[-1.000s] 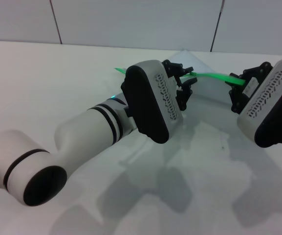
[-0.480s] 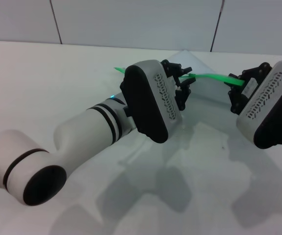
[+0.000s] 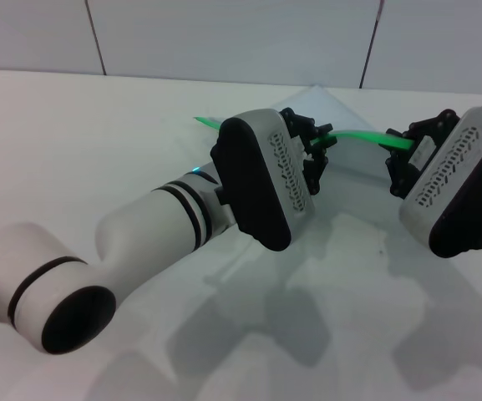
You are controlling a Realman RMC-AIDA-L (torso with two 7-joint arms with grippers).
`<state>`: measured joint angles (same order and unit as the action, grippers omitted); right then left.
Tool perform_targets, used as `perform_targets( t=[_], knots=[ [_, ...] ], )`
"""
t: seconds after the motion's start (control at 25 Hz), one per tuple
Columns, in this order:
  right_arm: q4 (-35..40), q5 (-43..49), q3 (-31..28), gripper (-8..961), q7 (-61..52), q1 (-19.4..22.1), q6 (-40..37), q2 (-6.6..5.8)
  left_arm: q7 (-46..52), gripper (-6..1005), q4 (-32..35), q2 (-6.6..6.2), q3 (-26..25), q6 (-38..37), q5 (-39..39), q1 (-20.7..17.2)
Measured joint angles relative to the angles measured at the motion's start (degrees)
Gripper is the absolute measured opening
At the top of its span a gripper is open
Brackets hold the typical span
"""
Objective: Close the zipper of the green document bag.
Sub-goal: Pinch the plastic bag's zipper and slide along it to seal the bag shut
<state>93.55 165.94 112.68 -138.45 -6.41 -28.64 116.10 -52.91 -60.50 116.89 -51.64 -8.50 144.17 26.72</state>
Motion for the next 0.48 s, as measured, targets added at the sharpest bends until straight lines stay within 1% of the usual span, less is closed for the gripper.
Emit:
perform_targets(
  t=[0.08, 0.28, 0.48],
  knots=[
    [-0.05, 0.00, 0.00, 48, 0.01, 0.00, 0.04, 0.00, 0.00, 154, 0.01, 0.04, 0.02, -0.14, -0.02, -0.22],
    [0.05, 0.00, -0.11, 48, 0.03, 0.07, 0.26, 0.00, -0.06, 89, 0.03, 0.09, 0.02, -0.22, 0.08, -0.39],
    [-0.01, -0.02, -0.46, 49, 0.03, 0.16, 0.44, 0.00, -1.12, 73, -0.11, 0.09, -0.31, -0.32, -0.16, -1.09]
  ],
)
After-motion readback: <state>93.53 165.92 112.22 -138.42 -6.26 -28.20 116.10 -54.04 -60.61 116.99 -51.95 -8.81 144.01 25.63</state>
